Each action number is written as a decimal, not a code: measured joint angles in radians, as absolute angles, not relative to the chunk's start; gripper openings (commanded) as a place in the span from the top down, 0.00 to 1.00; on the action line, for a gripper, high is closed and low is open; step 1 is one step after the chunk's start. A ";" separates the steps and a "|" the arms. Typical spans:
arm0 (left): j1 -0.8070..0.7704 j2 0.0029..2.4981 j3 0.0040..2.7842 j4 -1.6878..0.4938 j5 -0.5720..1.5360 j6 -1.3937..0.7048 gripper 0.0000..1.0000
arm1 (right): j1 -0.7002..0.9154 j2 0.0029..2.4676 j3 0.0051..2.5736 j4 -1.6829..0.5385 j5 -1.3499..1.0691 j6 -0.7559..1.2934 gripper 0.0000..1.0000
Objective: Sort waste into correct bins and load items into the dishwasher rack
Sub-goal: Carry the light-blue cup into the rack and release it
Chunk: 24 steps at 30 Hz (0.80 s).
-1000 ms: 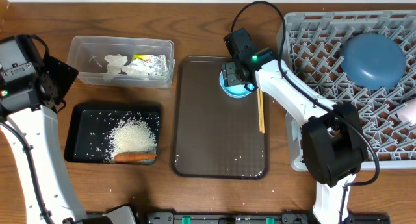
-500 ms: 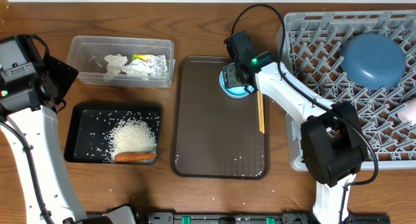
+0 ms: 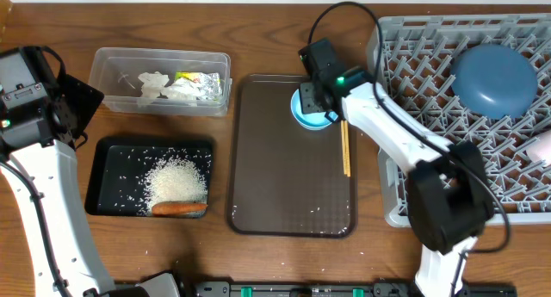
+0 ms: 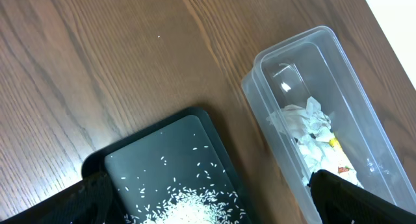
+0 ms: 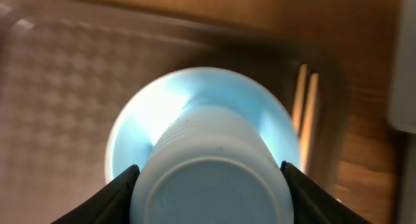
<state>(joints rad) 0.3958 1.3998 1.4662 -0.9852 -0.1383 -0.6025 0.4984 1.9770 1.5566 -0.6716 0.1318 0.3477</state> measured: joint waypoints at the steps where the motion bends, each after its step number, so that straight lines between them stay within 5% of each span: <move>1: 0.396 1.400 1.466 -0.985 -0.138 -0.603 0.00 | 0.495 1.951 1.557 -0.677 0.131 0.348 0.47; 11: 0.396 1.400 1.466 -0.985 -0.138 -0.603 0.00 | 0.239 1.585 1.597 -0.858 0.133 0.347 0.50; 24: 0.396 1.400 1.466 -0.985 -0.138 -0.603 0.00 | -0.168 1.523 1.586 -1.106 0.129 0.333 0.50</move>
<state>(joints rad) 0.3958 1.3998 1.4662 -0.9852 -0.1379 -0.6025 -0.1680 1.5230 1.5860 -1.1065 0.1291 0.3332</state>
